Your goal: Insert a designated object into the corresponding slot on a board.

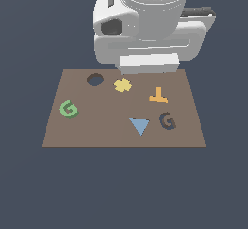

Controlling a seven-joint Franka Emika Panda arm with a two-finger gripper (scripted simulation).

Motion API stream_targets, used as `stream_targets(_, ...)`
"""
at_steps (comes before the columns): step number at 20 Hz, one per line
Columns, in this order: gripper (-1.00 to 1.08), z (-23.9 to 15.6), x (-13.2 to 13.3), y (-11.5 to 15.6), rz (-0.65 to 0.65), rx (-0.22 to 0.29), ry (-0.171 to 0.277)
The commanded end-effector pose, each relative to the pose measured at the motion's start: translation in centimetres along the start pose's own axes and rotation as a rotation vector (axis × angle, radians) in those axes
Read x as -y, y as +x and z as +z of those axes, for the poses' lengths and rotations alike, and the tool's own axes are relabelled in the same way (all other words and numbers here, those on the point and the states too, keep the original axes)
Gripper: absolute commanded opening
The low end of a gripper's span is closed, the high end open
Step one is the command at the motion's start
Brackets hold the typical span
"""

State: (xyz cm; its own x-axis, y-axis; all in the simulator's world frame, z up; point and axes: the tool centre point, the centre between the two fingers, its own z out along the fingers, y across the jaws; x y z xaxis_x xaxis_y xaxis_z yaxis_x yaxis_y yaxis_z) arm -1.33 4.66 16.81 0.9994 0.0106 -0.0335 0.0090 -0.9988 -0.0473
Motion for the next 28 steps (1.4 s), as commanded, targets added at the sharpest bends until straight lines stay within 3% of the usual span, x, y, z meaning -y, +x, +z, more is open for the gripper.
stream_targets(1, 1.00, 0.0, 0.0, 0.0, 0.000, 0.000, 0.000)
stream_targets(15, 1.00, 1.4, -3.0, -0.5, -0.088, -0.002, -0.007)
stream_targets(28, 1.00, 5.1, -11.2, -0.3, -0.326, -0.006, -0.026)
